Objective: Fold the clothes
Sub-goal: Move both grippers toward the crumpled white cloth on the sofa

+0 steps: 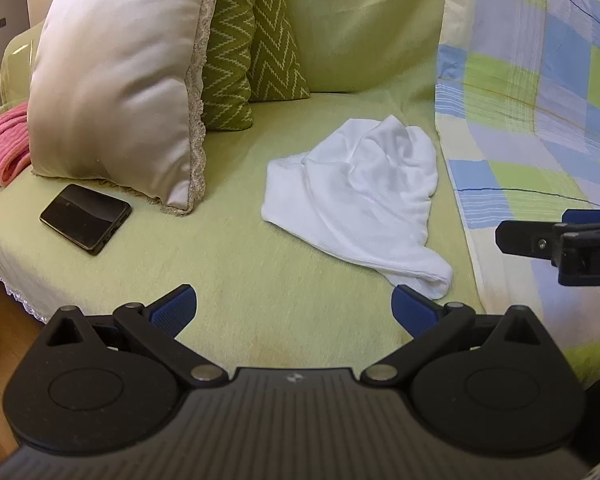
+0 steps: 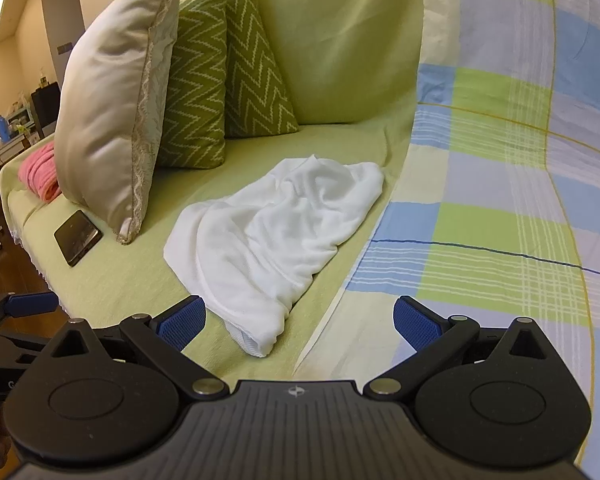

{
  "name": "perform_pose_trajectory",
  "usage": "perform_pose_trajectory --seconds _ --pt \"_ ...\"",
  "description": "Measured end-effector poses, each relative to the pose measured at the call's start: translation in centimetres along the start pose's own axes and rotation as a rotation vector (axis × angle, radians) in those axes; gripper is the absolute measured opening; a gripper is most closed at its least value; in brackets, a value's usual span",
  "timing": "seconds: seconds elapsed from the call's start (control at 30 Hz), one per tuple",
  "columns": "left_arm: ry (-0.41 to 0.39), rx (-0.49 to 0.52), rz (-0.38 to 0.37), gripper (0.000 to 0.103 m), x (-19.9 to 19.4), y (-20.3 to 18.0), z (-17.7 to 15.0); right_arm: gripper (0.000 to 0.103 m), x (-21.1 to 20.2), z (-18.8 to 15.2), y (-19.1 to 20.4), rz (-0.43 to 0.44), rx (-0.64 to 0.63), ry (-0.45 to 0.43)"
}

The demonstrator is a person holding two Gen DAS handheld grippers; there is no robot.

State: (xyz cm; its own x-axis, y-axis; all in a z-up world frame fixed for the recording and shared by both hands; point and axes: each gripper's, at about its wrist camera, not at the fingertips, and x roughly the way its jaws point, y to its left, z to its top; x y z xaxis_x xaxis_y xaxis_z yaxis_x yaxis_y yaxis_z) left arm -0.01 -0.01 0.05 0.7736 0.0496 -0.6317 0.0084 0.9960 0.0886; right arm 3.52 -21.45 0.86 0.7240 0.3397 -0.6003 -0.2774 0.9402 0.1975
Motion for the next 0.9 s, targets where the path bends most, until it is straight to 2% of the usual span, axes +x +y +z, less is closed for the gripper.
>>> perform_pose_trajectory --seconds 0.4,0.9 --pt "-0.005 -0.058 -0.022 0.102 0.1 0.1 -0.3 0.103 -0.2 -0.2 0.2 -0.004 -0.012 -0.001" --pt "0.002 0.009 -0.015 0.102 0.2 -1.1 -0.2 0.103 -0.2 0.0 -0.1 -0.001 -0.007 0.001"
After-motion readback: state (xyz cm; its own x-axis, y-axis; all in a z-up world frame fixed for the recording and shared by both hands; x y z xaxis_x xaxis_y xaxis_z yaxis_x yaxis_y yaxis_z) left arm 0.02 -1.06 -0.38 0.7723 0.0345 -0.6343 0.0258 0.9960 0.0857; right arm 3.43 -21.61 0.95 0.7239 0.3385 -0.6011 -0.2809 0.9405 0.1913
